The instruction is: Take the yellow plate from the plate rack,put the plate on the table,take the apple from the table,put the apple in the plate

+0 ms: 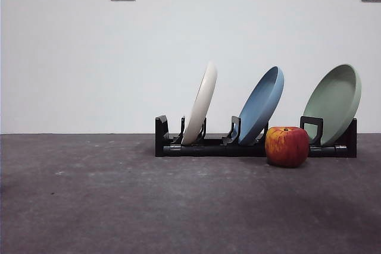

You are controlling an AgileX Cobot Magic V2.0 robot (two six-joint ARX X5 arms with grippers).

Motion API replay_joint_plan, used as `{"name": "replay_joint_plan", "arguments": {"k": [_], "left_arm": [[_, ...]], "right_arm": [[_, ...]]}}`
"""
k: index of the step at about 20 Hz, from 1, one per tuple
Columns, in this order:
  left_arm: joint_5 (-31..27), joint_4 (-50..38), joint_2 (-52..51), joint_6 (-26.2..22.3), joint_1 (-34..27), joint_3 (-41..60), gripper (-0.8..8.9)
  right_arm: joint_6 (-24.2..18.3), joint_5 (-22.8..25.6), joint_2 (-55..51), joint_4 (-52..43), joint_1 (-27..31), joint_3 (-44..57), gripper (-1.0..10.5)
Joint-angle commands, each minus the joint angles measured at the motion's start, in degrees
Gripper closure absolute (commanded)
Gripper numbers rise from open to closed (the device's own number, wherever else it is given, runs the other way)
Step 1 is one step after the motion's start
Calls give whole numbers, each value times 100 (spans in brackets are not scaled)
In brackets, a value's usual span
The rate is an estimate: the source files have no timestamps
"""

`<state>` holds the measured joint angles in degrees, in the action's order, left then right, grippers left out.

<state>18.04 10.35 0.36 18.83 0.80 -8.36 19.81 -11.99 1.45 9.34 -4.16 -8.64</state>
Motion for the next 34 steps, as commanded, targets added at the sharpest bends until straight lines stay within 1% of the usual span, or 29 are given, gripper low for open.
{"name": "replay_joint_plan", "arguments": {"k": [1,3,6,11,14,16,21,25,28,31,34], "left_arm": [[52,109,72,114,-15,-295,820],[103,289,197,111,-15,-577,820],[409,461,459,90,-15,-960,820],[977,785,1075,-35,-15,-1615,820],[1281,1147,1482,-315,-15,-2050,820],[1421,1421,1729,-501,-13,-2330,820],[1755,2236,2256,-1080,-11,-2968,820],[2131,3042,2575,-1668,-2,-3429,820],[2153,3637,2691,-2081,-2,-3709,820],[2142,4079,2736,-2315,-2,-3899,820],[2133,4096,2736,-2319,-2,-3899,818]], "right_arm": [[142,-15,188,94,-2,-389,958],[136,-44,385,369,-4,-748,958],[9,-275,765,885,-4,-1307,958],[-485,-761,1480,1749,-9,-2269,958],[-778,-1075,1974,2428,-9,-2896,958],[-957,-1093,2299,2896,-9,-3309,958],[-1631,-1521,3021,4081,-9,-4245,958],[-2076,-1510,3432,4953,-13,-4769,958],[-2332,-1508,3617,5434,-13,-5010,958],[-2544,-1497,3716,5722,-13,-5088,958],[-2551,-1493,3718,5713,-13,-5088,954]]}}
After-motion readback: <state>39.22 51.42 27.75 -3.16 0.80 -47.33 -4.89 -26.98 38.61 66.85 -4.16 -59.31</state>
